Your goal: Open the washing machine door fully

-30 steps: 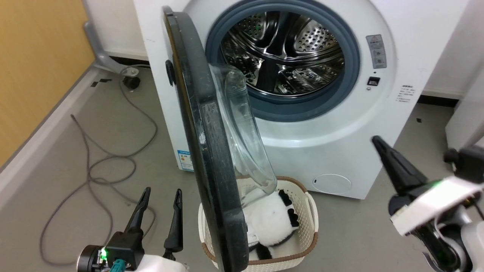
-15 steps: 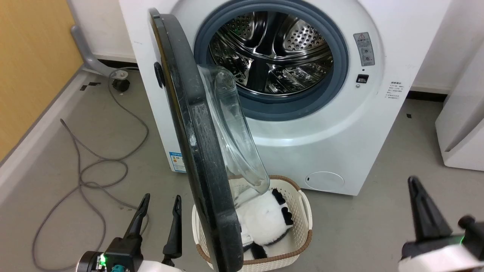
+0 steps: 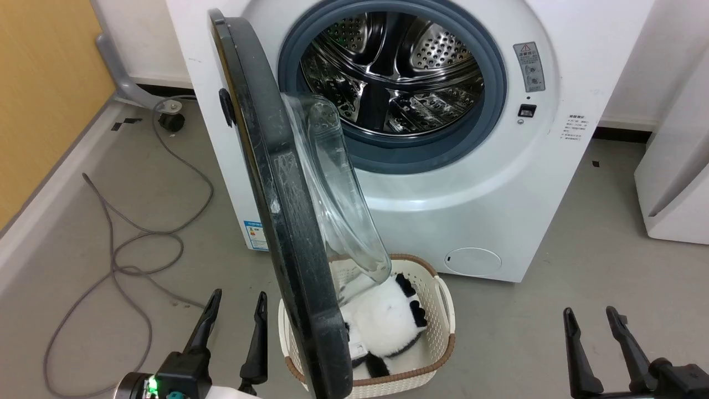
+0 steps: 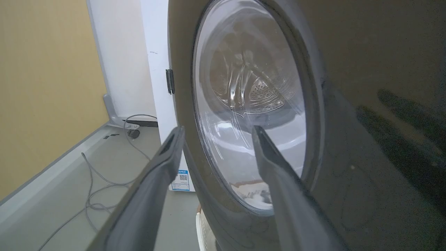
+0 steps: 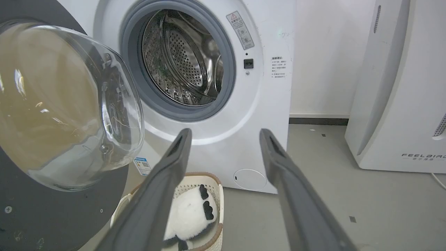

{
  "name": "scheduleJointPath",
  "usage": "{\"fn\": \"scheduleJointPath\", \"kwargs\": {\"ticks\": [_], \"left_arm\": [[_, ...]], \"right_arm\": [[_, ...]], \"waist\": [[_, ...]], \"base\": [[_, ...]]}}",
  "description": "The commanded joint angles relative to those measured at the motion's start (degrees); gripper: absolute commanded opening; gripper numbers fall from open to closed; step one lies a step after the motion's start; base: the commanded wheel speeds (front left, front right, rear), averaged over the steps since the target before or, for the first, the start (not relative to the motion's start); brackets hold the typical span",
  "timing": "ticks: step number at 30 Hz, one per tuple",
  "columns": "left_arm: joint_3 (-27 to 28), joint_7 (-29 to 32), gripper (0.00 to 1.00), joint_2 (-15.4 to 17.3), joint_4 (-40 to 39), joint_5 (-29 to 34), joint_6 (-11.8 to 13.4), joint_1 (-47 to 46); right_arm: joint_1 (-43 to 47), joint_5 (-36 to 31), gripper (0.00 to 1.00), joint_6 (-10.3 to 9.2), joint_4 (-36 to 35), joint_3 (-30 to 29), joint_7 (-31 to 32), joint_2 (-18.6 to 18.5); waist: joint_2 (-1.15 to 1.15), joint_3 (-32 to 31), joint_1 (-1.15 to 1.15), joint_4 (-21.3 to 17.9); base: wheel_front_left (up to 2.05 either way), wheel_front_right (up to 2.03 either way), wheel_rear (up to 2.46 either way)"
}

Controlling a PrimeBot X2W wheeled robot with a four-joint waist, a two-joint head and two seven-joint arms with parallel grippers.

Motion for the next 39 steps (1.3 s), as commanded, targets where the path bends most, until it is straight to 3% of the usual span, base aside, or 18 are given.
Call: {"fn": "scheduleJointPath", "kwargs": {"ticks": [1,13,14,16,27,33,39], "left_arm": [[-0.1,-0.3,1.0,0.0,0.2,0.2,-0.2,0.6],[1.1,-0.3,1.0,0.0,-3.5,0.0,0.2,0.0],[1.4,-0.3,0.95,0.0,-4.3,-0.3,0.2,-0.1],[1.9,-0.3,0.0,0.0,-6.4,-0.2,0.2,-0.6],[6.1,-0.3,0.0,-0.1,-23.2,-3.2,3.7,-6.0],[6.9,-0.3,0.0,-0.1,-26.8,-2.7,1.7,-9.7],[3.6,-0.3,0.0,-0.1,-29.8,-1.9,-0.1,-9.3]], "right_arm": [[0.6,-0.5,1.0,0.03,0.5,-0.1,-0.5,0.3],[-0.1,0.3,1.0,0.03,1.3,-0.7,-1.2,0.7],[-0.1,0.3,1.0,0.03,1.4,-0.8,-1.2,0.7],[-0.2,0.4,1.0,0.03,1.6,-0.8,-1.3,0.7],[-0.4,0.6,1.0,0.03,2.3,-0.7,-1.4,0.8],[-0.8,0.8,1.0,0.03,2.0,-0.7,-1.1,0.8],[-0.7,0.1,1.0,0.03,1.9,-1.4,-1.2,0.7]], "waist": [[0.0,-0.1,0.0,0.1],[0.0,-0.1,0.0,0.4],[0.0,-0.1,0.0,0.4],[0.0,-0.1,0.0,0.3],[0.0,-0.2,0.0,0.0],[0.0,-0.3,0.0,-0.4],[0.0,-0.5,0.0,-0.8]], "base": [[0.0,0.0,0.0],[0.0,0.0,0.0],[0.0,0.0,0.0],[0.0,0.0,0.0],[0.0,0.0,0.0],[0.0,0.0,0.0],[0.0,0.0,0.0]]}}
